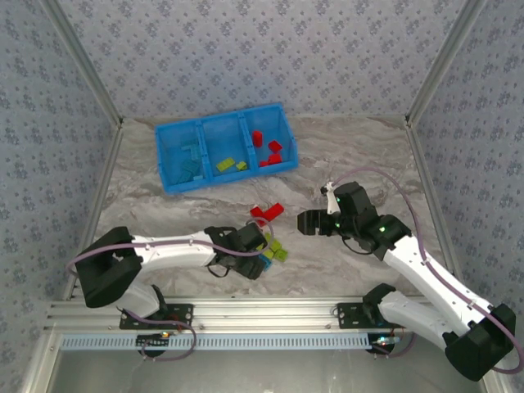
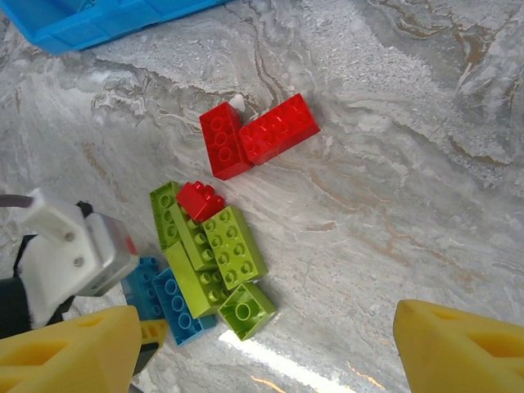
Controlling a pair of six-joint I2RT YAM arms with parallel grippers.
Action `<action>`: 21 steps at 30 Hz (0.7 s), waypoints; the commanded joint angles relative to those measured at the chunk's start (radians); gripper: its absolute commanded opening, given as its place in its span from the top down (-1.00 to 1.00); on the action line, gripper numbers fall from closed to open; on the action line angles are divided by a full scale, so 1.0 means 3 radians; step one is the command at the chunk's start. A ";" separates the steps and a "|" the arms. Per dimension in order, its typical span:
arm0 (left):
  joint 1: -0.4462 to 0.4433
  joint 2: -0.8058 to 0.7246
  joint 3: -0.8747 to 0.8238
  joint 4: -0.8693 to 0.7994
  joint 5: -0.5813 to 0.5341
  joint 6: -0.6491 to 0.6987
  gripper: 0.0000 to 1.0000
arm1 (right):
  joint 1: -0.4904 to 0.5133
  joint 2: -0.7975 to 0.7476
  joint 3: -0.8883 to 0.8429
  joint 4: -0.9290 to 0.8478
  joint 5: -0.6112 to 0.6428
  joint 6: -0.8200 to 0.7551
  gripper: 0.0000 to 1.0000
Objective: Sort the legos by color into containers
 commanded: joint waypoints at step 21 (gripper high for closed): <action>0.0610 -0.1062 0.0191 -0.0025 -0.0498 0.0259 0.05 | 0.0465 0.0060 0.0174 0.0011 -0.0273 -0.0080 -0.74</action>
